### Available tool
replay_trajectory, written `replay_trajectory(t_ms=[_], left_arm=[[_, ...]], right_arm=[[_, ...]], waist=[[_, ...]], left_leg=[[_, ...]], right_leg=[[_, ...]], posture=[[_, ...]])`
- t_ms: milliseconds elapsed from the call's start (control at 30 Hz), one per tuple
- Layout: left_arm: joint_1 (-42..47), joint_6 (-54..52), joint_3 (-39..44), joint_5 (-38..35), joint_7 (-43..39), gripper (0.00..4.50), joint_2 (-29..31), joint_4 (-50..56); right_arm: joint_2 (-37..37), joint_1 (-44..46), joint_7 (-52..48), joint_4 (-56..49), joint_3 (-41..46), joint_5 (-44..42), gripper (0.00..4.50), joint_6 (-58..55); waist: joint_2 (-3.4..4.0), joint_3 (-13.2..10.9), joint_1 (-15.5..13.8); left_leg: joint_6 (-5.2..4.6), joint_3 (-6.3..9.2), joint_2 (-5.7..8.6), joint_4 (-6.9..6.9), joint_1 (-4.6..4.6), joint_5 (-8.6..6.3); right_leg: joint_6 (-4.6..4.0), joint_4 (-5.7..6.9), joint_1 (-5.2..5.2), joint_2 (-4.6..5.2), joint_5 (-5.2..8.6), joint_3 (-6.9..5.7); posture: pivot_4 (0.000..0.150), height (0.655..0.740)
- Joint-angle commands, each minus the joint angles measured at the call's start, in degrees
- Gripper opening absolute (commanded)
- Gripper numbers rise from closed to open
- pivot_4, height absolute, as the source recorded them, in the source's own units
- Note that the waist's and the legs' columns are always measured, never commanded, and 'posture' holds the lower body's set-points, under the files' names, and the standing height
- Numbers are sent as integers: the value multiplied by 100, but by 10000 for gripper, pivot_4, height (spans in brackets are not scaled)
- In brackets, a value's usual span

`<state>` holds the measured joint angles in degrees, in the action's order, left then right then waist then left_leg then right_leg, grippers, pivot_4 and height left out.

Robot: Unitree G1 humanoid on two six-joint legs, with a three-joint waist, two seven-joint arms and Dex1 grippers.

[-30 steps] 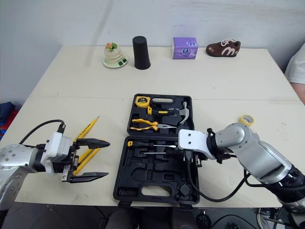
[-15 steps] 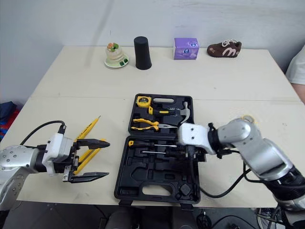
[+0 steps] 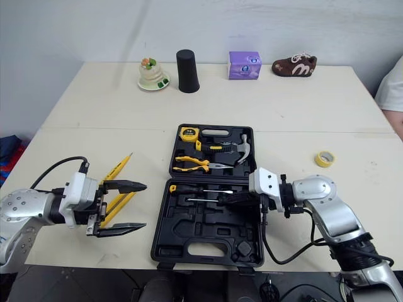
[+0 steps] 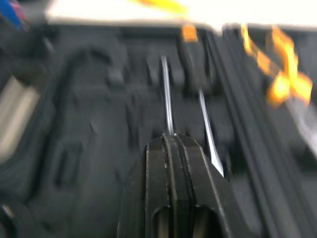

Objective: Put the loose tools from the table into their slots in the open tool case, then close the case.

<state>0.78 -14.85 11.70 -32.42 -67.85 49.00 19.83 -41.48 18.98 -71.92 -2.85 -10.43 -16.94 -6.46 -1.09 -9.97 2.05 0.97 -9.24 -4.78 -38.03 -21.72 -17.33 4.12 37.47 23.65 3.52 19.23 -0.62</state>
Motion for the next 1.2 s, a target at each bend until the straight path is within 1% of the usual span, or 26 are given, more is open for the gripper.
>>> replay_trajectory(t_ms=[33, 100, 233, 367, 567, 700, 733, 800, 1067, 1167, 1200], left_arm=[[63, 68, 13, 18, 18, 45000, -3, 61], [85, 70, 21, 26, 24, 45000, -4, 35], [102, 75, 38, 44, 29, 45000, 3, -7], [105, 63, 32, 59, 49, 45000, -4, 0], [82, 37, -12, 82, 83, 45000, -21, 32], [104, 39, -46, 91, 80, 45000, -22, -5], [113, 45, -57, 99, 79, 45000, -26, -21], [127, 55, -76, 113, 82, 45000, -39, -42], [111, 79, -119, 151, 99, 45000, -95, -48], [101, 62, -133, 158, 123, 45000, -111, -17], [72, 54, -109, 145, 128, 45000, -106, 9]], right_arm=[[61, -60, -65, 218, -110, 202, 594, 301], [71, -78, -69, 336, -183, 282, 594, 363], [75, -7, 151, 579, -329, 548, 594, 82], [-71, 1, 115, 390, -626, 817, 594, -186], [-47, 59, 482, -99, -998, 1196, 594, -1040], [68, 120, 659, -332, -1071, 1162, 594, -1373], [128, 132, 689, -376, -1066, 1105, 594, -1391], [207, 180, 722, -400, -1090, 1089, 594, -1394], [333, 386, 764, -443, -1482, 1305, 594, -1733], [345, 365, 806, -486, -1477, 1295, 594, -1791], [339, 331, 813, -502, -1346, 1205, 594, -1649]], waist=[[-2, 1, 10], [-3, 1, 12], [-19, 11, 29], [-63, 39, 87], [-97, 64, 117], [-102, 69, 129], [-107, 72, 130], [-117, 78, 140], [-114, 76, 227], [-113, 76, 286], [-113, 76, 287]], left_leg=[[1, -2, -2, 1, 8, 0], [3, -6, -6, 2, 28, -1], [2, -11, -9, 4, 53, -5], [5, -10, -48, 4, 65, -14], [14, -4, -72, 4, 74, -25], [18, -4, -80, 16, 104, -29], [21, -5, -80, 31, 134, -31], [32, -6, -77, 70, 156, -25], [47, 1, -89, 97, 158, -5], [47, 2, -89, 98, 158, -5], [47, 2, -89, 99, 157, -5]], right_leg=[[-1, 0, -7, -1, 0, 3], [-3, 1, -23, 0, 1, 6], [-3, 3, -41, 5, 2, 11], [-14, 0, -56, 17, -2, 8], [-38, -2, -65, 11, 4, -4], [-56, -3, -88, 7, 10, -7], [-78, -9, -111, 8, 22, -6], [-103, -22, -123, 8, 34, -2], [-99, -19, -112, -6, 23, -9], [-100, -19, -113, -5, 24, -9], [-100, -19, -113, -5, 24, -9]], posture=[[1500, 7400], [1500, 7400], [1500, 7400], [1500, 7400], [1500, 7400], [1500, 7400], [1500, 7400], [1500, 7400], [1500, 7400], [1500, 7400], [1500, 7400]])
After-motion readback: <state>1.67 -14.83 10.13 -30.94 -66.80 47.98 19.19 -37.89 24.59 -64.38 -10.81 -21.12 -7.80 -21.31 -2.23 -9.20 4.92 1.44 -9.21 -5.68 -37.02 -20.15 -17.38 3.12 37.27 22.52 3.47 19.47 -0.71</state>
